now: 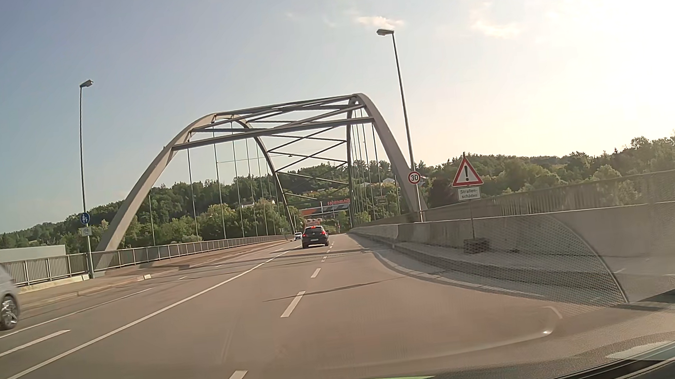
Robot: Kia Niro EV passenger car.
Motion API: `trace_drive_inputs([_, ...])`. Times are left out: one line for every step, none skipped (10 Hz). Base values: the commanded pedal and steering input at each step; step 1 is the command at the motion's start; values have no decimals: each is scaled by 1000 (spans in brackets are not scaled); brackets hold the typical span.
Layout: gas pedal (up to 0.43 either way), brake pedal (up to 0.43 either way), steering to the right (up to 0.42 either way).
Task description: Follow the waypoints while adhering to traffic rules and regulations
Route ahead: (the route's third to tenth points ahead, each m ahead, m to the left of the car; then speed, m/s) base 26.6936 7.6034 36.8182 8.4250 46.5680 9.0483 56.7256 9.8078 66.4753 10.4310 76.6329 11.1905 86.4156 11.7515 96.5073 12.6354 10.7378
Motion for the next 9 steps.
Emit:
trace_drive_inputs([87,0,-20])
trace_drive_inputs([87,0,-20])
trace_drive_inputs([87,0,-20])
trace_drive_inputs([87,0,-20])
trace_drive_inputs([87,0,-20])
trace_drive_inputs([87,0,-16])
trace_drive_inputs([87,0,-8])
trace_drive_inputs([87,0,-2])
trace_drive_inputs([87,0,-3])
